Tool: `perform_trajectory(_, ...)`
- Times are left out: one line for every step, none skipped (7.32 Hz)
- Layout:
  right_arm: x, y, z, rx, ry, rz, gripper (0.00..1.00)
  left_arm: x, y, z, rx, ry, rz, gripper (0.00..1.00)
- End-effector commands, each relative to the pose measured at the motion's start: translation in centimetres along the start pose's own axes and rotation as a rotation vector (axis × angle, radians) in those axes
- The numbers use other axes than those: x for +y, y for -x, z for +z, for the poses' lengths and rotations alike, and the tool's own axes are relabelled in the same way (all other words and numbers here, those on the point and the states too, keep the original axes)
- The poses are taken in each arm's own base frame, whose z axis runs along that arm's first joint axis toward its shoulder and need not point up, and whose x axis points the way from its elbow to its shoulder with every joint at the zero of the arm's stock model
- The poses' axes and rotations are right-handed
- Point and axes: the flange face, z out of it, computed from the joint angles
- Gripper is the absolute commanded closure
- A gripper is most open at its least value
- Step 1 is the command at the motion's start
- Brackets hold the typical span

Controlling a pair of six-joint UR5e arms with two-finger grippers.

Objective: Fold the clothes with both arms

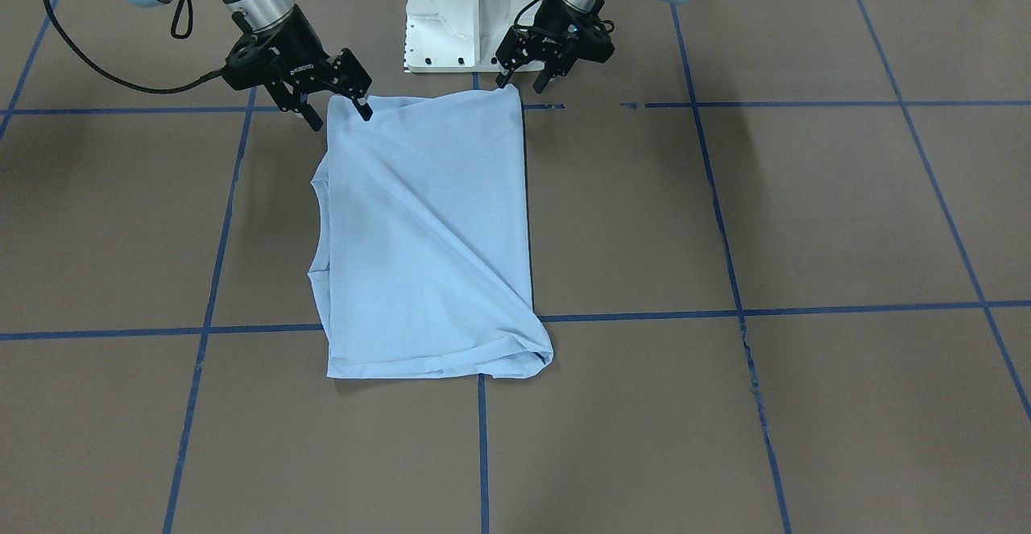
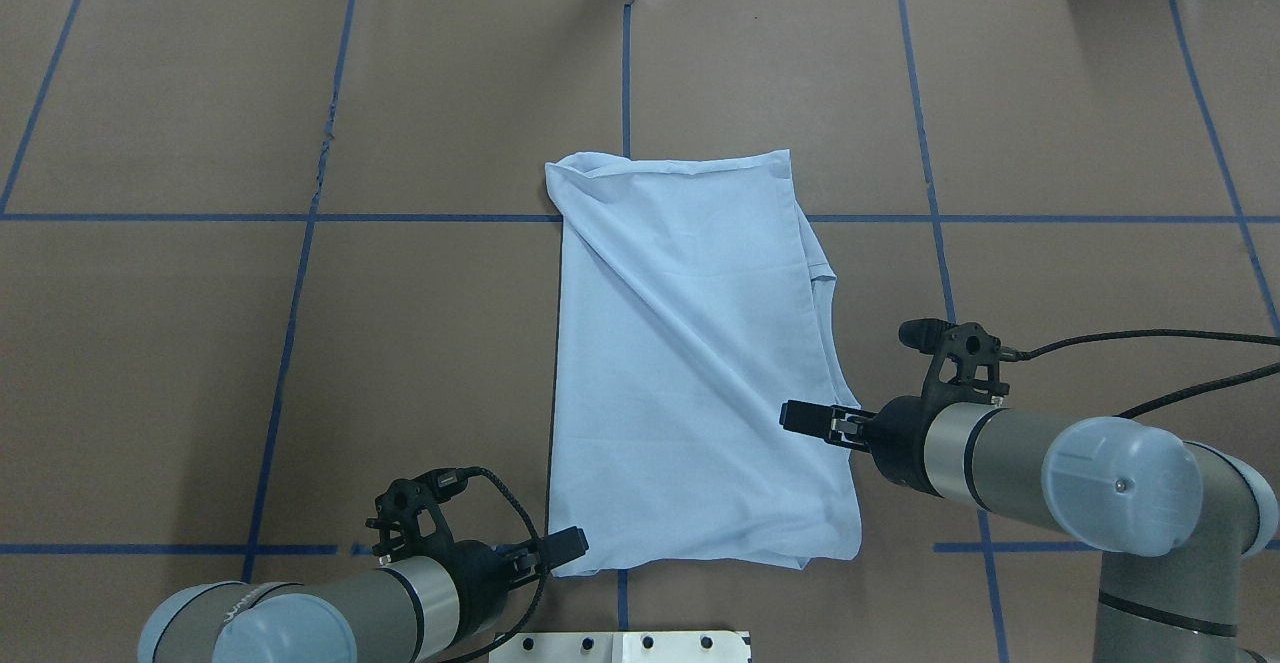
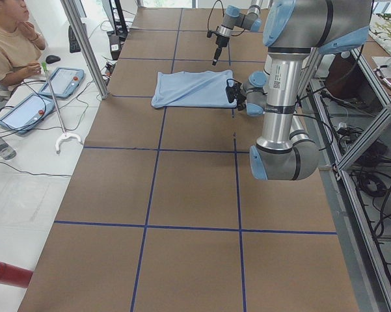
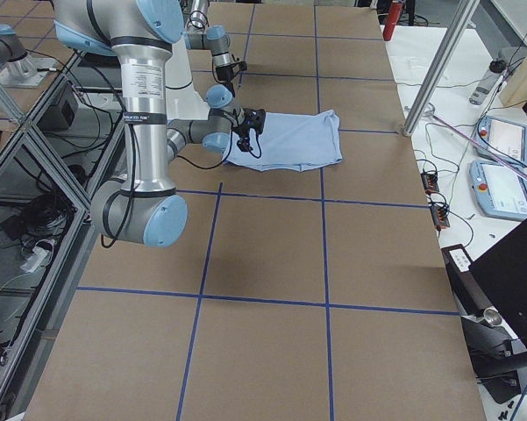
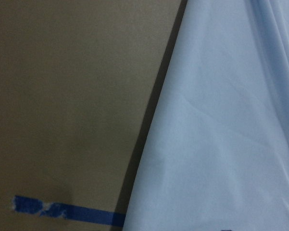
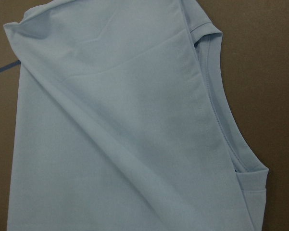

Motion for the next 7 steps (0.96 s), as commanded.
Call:
perform_trajectory(-0.01, -0.20, 0.23, 0.006, -0.002, 0.000, 0.00, 0.63, -0.07, 1.39, -0.012, 0.001, 0.005, 0.14)
perform_trajectory(-0.01, -0.20, 0.23, 0.006, -0.002, 0.000, 0.00, 0.74, -0.17, 1.72, -0.014, 0.001, 0.007, 0.21)
perform_trajectory(-0.01, -0.20, 0.23, 0.006, -0.002, 0.000, 0.00, 0.55, -0.15, 1.78, -0.014, -0.004, 0.008, 0.25)
perform_trajectory(-0.01, -0.20, 0.23, 0.006, -0.002, 0.000, 0.00, 0.37, -0.25, 1.71, -0.012, -0.006, 0.010, 0.25)
perform_trajectory(-0.01, -0.19, 0.22, 0.004, -0.002, 0.000, 0.00, 0.38, -0.19, 1.77, -0.014, -0.005, 0.013, 0.25)
perform_trajectory(-0.01, -0.19, 0.22, 0.004, -0.002, 0.000, 0.00, 0.38, -0.19, 1.77, -0.014, -0.005, 0.016, 0.25)
perform_trajectory(-0.01, -0.19, 0.22, 0.004, -0.002, 0.000, 0.00, 0.51, -0.34, 1.76, -0.011, -0.003, 0.016, 0.25)
